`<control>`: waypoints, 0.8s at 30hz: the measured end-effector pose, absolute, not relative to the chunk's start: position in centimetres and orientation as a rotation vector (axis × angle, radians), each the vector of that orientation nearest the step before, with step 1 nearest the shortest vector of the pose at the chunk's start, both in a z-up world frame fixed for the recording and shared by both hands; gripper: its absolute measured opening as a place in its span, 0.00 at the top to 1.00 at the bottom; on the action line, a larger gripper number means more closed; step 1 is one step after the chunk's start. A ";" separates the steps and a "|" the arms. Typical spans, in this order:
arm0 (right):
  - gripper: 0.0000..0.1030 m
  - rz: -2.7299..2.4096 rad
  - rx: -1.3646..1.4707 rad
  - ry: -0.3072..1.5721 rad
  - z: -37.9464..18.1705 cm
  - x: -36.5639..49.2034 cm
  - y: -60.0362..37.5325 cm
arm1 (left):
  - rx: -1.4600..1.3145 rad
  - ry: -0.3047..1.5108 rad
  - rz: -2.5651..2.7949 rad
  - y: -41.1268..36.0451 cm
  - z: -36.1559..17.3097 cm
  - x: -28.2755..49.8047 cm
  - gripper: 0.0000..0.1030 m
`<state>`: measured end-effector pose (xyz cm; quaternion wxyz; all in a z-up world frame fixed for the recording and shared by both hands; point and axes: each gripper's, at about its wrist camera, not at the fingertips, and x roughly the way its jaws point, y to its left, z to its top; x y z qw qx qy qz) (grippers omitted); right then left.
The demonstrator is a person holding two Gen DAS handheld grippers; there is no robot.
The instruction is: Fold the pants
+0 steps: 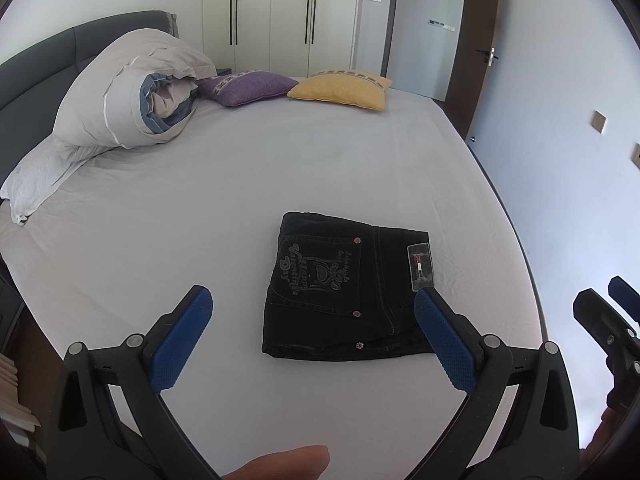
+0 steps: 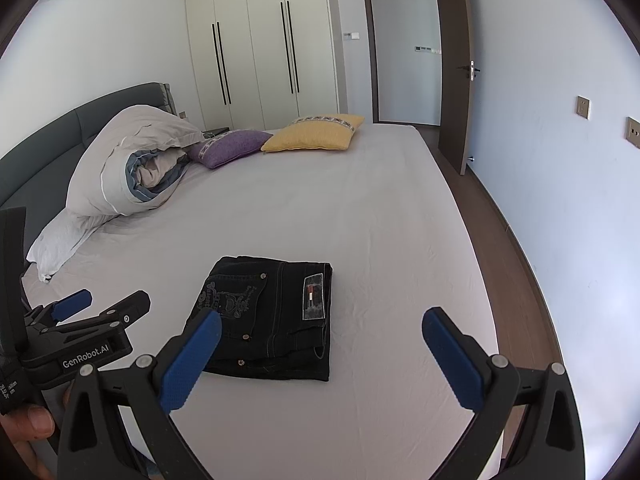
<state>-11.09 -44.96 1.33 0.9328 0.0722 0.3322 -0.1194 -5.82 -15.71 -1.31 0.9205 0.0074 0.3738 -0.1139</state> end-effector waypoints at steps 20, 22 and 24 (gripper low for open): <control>0.00 -0.242 0.147 0.685 1.1 -10.9 -45.1 | 0.013 0.769 -0.233 -15.7 -1.4 -5.8 0.00; 0.00 -0.242 0.146 0.685 1.0 -11.0 -44.9 | 0.012 0.769 -0.234 -15.7 -1.3 -5.8 0.00; 0.00 -0.240 0.145 0.686 0.7 -11.2 -44.8 | 0.011 0.771 -0.231 -15.7 -1.4 -5.8 0.00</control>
